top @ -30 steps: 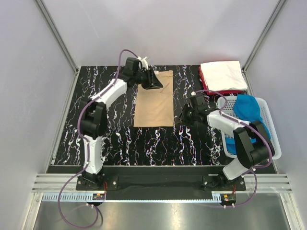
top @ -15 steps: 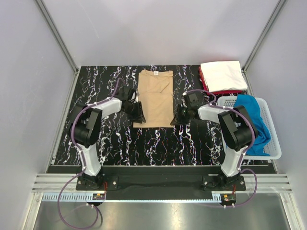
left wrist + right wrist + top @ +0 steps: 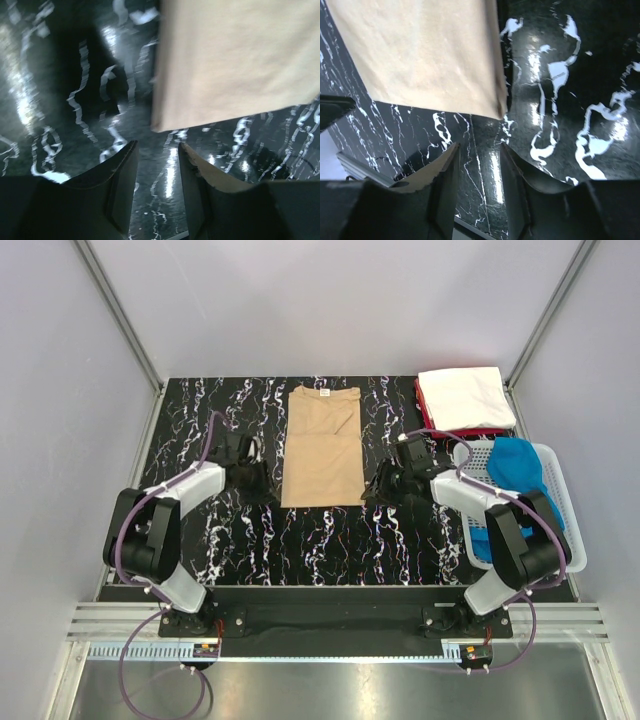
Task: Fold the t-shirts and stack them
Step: Fold the tshirt
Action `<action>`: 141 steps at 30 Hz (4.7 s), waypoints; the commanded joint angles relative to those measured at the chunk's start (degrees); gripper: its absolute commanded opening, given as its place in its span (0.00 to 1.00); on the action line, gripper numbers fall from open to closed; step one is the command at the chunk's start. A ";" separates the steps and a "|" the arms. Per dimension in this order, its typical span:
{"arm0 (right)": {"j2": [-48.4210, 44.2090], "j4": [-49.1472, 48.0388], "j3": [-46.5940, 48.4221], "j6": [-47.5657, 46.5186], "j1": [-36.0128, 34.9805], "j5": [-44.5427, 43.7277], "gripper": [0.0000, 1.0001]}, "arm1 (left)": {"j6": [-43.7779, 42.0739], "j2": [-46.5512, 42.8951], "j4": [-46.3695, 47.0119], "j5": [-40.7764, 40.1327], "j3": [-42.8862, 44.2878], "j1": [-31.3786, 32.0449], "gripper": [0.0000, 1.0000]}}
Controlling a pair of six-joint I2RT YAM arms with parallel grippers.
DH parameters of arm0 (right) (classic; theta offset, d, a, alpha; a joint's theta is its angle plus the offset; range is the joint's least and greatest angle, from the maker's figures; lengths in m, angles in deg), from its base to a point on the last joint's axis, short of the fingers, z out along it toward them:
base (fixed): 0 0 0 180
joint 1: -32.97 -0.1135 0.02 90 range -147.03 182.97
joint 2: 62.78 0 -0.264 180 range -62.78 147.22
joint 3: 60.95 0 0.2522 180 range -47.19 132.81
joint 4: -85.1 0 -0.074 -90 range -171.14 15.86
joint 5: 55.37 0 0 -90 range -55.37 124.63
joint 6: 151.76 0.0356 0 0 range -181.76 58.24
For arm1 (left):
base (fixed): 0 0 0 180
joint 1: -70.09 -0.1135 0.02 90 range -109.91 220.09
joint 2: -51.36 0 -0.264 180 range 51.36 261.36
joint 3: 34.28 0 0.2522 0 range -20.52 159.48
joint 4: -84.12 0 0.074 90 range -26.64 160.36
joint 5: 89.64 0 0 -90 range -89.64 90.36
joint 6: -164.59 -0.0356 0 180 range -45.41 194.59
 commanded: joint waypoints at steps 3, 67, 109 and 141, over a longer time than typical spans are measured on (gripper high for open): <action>-0.74 -1.85 -2.03 4.94 -0.27 -4.67 0.47 | 3.74 -1.96 7.84 5.18 -6.58 -1.46 0.45; 6.74 -17.41 -10.72 7.76 0.35 -4.67 0.00 | 5.94 1.20 11.10 -12.84 -12.92 4.16 0.40; -35.82 3.24 -14.26 6.97 0.96 -8.88 0.00 | 7.44 -23.25 -0.50 -9.49 -2.04 15.68 0.00; 40.47 5.53 61.94 -7.36 16.25 12.11 0.05 | 3.47 40.91 18.98 7.38 60.01 -3.39 0.06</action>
